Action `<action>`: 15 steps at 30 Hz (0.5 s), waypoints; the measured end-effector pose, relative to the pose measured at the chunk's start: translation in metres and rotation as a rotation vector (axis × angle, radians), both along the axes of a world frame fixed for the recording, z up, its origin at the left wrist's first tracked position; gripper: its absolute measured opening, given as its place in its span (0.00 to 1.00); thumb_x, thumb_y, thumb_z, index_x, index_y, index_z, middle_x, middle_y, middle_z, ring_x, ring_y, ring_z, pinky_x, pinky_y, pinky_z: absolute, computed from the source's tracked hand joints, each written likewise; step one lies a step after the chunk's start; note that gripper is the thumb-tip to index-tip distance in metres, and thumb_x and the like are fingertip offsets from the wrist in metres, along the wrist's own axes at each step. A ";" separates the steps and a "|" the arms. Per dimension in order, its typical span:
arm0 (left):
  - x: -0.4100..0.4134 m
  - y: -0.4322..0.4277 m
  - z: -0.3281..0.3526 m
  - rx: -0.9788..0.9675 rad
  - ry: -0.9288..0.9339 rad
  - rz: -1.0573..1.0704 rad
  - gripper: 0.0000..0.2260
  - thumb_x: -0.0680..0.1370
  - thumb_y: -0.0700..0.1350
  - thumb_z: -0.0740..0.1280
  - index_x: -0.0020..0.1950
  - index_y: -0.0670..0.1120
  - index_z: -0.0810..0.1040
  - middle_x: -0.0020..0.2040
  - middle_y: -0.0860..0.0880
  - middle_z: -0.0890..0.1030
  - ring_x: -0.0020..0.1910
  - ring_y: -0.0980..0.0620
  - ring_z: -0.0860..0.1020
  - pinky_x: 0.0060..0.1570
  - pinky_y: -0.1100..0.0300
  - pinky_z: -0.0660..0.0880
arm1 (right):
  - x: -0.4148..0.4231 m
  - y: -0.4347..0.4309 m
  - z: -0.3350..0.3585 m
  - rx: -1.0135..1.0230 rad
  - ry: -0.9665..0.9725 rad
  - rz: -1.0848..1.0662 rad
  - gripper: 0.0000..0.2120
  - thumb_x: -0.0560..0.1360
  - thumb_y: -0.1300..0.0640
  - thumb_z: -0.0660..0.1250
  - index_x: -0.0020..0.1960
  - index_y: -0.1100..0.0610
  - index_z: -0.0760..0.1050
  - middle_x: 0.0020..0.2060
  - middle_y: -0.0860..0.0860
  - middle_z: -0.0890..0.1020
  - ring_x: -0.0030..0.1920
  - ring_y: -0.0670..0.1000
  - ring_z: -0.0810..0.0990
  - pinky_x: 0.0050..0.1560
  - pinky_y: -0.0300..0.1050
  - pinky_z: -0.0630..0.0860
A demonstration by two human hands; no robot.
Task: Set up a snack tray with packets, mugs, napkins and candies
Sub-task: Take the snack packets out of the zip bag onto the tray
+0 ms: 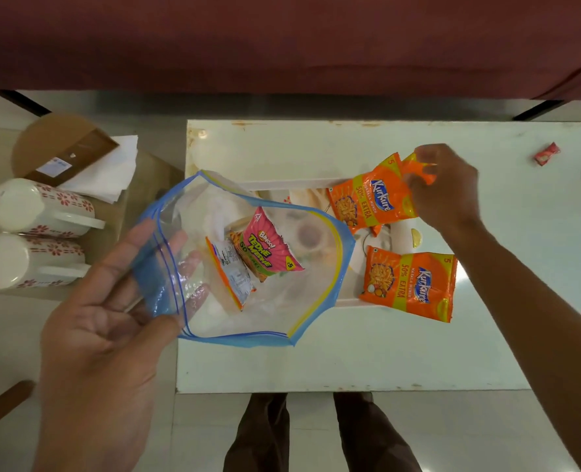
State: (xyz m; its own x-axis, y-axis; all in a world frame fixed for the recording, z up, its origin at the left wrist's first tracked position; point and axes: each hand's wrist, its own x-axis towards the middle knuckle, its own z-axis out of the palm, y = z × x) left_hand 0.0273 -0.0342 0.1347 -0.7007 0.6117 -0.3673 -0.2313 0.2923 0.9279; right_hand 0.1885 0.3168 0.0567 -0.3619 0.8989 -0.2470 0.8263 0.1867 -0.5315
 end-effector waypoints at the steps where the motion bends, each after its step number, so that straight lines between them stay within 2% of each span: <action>1: 0.005 0.006 0.006 0.031 -0.001 0.027 0.33 0.72 0.31 0.73 0.74 0.50 0.73 0.69 0.45 0.80 0.67 0.39 0.79 0.61 0.28 0.73 | 0.002 -0.007 0.019 0.074 0.061 -0.011 0.16 0.79 0.59 0.66 0.66 0.58 0.75 0.62 0.51 0.80 0.61 0.50 0.79 0.59 0.47 0.77; 3: 0.016 0.021 0.015 0.119 -0.023 0.122 0.34 0.67 0.30 0.77 0.71 0.50 0.77 0.65 0.47 0.83 0.64 0.43 0.81 0.56 0.41 0.81 | 0.001 -0.030 0.064 0.175 0.229 0.002 0.11 0.78 0.54 0.67 0.60 0.52 0.78 0.54 0.39 0.81 0.54 0.40 0.80 0.55 0.39 0.78; 5: 0.023 0.032 0.021 0.130 -0.037 0.184 0.33 0.67 0.23 0.71 0.68 0.49 0.79 0.61 0.52 0.85 0.60 0.50 0.84 0.52 0.57 0.82 | -0.004 -0.063 0.112 0.143 0.391 0.092 0.06 0.77 0.50 0.67 0.53 0.44 0.79 0.47 0.29 0.80 0.49 0.36 0.81 0.49 0.31 0.77; 7: 0.030 0.040 0.024 0.096 -0.041 0.197 0.37 0.68 0.15 0.62 0.66 0.50 0.79 0.59 0.55 0.86 0.57 0.53 0.85 0.50 0.62 0.82 | -0.011 -0.096 0.145 -0.003 0.518 0.210 0.05 0.76 0.53 0.68 0.49 0.43 0.79 0.44 0.35 0.84 0.47 0.38 0.83 0.46 0.29 0.75; 9: 0.034 0.043 0.027 0.082 -0.048 0.207 0.39 0.67 0.15 0.62 0.67 0.50 0.79 0.58 0.53 0.86 0.57 0.52 0.85 0.49 0.61 0.82 | -0.023 -0.123 0.154 -0.181 0.527 0.324 0.06 0.75 0.57 0.70 0.48 0.47 0.82 0.41 0.38 0.85 0.44 0.37 0.83 0.44 0.25 0.74; 11: 0.038 0.048 0.034 0.097 -0.058 0.209 0.37 0.65 0.21 0.67 0.66 0.51 0.79 0.59 0.51 0.86 0.58 0.49 0.85 0.51 0.58 0.82 | -0.038 -0.143 0.141 -0.334 0.389 0.395 0.07 0.75 0.57 0.70 0.52 0.50 0.83 0.42 0.41 0.85 0.44 0.38 0.82 0.45 0.28 0.75; 12: 0.041 0.050 0.038 0.106 -0.061 0.206 0.35 0.64 0.24 0.67 0.66 0.52 0.80 0.60 0.51 0.86 0.59 0.49 0.85 0.52 0.57 0.82 | -0.047 -0.150 0.131 -0.377 0.248 0.453 0.09 0.76 0.54 0.69 0.55 0.52 0.81 0.45 0.44 0.84 0.47 0.41 0.82 0.48 0.32 0.75; 13: 0.044 0.051 0.042 0.113 -0.062 0.203 0.34 0.65 0.26 0.67 0.66 0.52 0.80 0.60 0.51 0.86 0.59 0.49 0.84 0.53 0.55 0.82 | -0.054 -0.155 0.118 -0.371 0.096 0.526 0.11 0.76 0.52 0.68 0.57 0.53 0.78 0.49 0.47 0.83 0.50 0.46 0.80 0.48 0.35 0.71; 15: 0.050 0.053 0.049 0.128 -0.072 0.199 0.33 0.65 0.26 0.67 0.66 0.53 0.81 0.60 0.51 0.86 0.60 0.49 0.84 0.53 0.55 0.82 | -0.069 -0.161 0.095 -0.322 -0.104 0.626 0.11 0.77 0.52 0.65 0.55 0.56 0.75 0.50 0.54 0.81 0.53 0.55 0.78 0.42 0.36 0.61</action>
State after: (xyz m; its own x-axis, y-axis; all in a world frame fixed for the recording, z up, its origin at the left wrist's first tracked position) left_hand 0.0771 0.0185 0.1835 -0.7867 0.5091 -0.3492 -0.3398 0.1151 0.9334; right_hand 0.1195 0.1557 0.1520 -0.7464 0.4063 -0.5271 0.6649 0.4897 -0.5641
